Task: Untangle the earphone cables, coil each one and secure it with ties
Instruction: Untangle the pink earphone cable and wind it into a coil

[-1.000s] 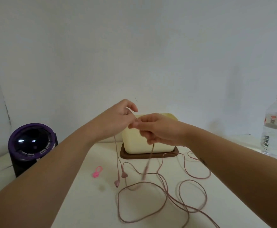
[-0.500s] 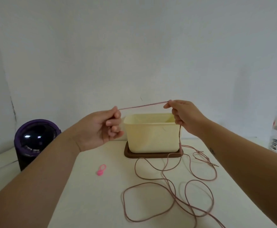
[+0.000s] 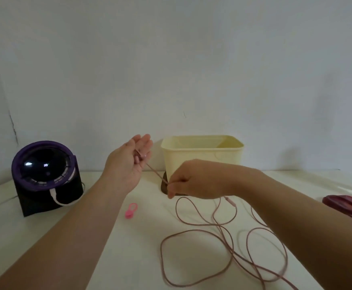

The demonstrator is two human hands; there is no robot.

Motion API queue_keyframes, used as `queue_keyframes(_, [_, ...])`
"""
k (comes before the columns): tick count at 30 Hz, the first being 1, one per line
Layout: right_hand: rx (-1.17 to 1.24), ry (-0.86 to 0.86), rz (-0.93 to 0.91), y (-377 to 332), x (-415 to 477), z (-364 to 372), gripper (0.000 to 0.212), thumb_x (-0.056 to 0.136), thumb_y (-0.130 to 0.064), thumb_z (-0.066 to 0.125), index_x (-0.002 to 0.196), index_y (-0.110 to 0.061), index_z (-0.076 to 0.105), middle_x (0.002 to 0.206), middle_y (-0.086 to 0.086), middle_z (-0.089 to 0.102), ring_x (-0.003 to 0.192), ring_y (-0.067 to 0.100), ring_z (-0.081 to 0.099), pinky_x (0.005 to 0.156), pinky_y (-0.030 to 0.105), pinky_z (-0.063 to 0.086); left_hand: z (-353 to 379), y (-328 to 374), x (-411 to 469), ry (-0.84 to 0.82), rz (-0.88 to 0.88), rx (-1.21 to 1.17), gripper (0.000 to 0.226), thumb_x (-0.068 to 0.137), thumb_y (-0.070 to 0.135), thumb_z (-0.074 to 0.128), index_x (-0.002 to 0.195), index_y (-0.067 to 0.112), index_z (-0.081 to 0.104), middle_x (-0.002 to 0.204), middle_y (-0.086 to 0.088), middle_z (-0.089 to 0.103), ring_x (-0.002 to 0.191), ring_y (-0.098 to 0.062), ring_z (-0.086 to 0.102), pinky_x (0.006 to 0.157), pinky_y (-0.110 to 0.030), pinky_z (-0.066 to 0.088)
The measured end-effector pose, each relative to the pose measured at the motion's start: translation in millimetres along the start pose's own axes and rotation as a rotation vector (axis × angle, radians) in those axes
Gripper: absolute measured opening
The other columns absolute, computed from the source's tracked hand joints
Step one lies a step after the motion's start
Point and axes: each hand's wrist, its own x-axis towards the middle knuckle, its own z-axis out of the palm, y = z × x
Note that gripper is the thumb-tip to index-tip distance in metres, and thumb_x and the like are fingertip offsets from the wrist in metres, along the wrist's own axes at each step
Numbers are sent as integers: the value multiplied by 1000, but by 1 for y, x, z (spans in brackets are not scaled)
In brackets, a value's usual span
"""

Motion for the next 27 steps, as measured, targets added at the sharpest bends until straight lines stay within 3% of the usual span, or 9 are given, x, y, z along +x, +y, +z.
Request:
queue_keyframes(2, [-45, 52, -76, -12, 2, -6, 30, 98, -26, 44, 78, -21, 66, 55, -12, 46, 48, -12, 46, 53, 2, 34, 2, -9, -1, -43, -14, 137, 24, 103, 14, 32, 97, 9, 55, 99, -5, 69, 80, -9, 68, 68, -18, 51])
queue_keyframes(4, [-60, 146, -132, -17, 7, -15, 28, 97, -22, 46, 79, -10, 64, 54, -9, 46, 48, -9, 46, 53, 7, 36, 6, -16, -2, -135, -10, 345, 23, 101, 8, 36, 100, 7, 59, 85, -1, 70, 72, -9, 65, 58, -15, 49])
queue_keyframes(6, [-28, 260, -153, -15, 10, -26, 31, 96, -23, 46, 81, -4, 65, 60, -5, 54, 47, -3, 44, 50, 13, 36, 13, -19, -4, -271, 23, 522, 23, 94, -2, 40, 90, 3, 62, 70, -3, 64, 66, -13, 59, 67, -21, 48])
queue_keyframes(8, [60, 389, -157, -7, 15, -37, 35, 96, -26, 47, 71, -8, 63, 54, -10, 55, 43, -1, 44, 46, 10, 35, 22, -20, -6, -343, 28, 565, 24, 96, 1, 42, 83, 4, 62, 61, -3, 60, 60, -12, 56, 78, -30, 46])
queue_keyframes(12, [200, 630, -110, 19, 26, -49, 33, 97, -30, 48, 75, -14, 67, 36, -13, 40, 35, 3, 37, 41, 8, 31, 40, -23, -3, -478, -33, 475, 29, 101, 13, 37, 111, -2, 60, 90, -5, 74, 88, -15, 69, 93, -36, 44])
queue_keyframes(15, [233, 745, -77, 39, 33, -46, 33, 96, -33, 49, 74, -17, 66, 39, -10, 37, 36, 5, 35, 42, 9, 30, 49, -25, -1, -562, -90, 490, 34, 102, 16, 32, 105, 1, 63, 89, -8, 73, 90, -19, 70, 95, -39, 48])
queue_keyframes(20, [356, 804, -65, 60, 34, -43, 31, 94, -34, 51, 71, -19, 64, 49, -5, 35, 38, 5, 32, 41, 10, 28, 51, -32, 0, -643, -136, 495, 38, 101, 21, 28, 96, 6, 63, 83, -9, 73, 85, -21, 70, 87, -39, 54])
queue_keyframes(25, [386, 781, -70, 69, 36, -43, 32, 93, -37, 51, 68, -24, 63, 61, 7, 41, 50, 12, 33, 45, 17, 29, 48, -33, 1, -667, -78, 553, 39, 87, 35, 39, 96, 7, 64, 84, -10, 73, 90, -26, 67, 100, -49, 42])
queue_keyframes(27, [405, 779, -72, 69, 32, -44, 32, 93, -39, 51, 68, -25, 63, 60, 6, 40, 52, 15, 34, 49, 23, 31, 49, -31, -3, -706, -47, 568, 38, 84, 35, 40, 95, 8, 64, 83, -8, 73, 81, -22, 65, 82, -33, 50])
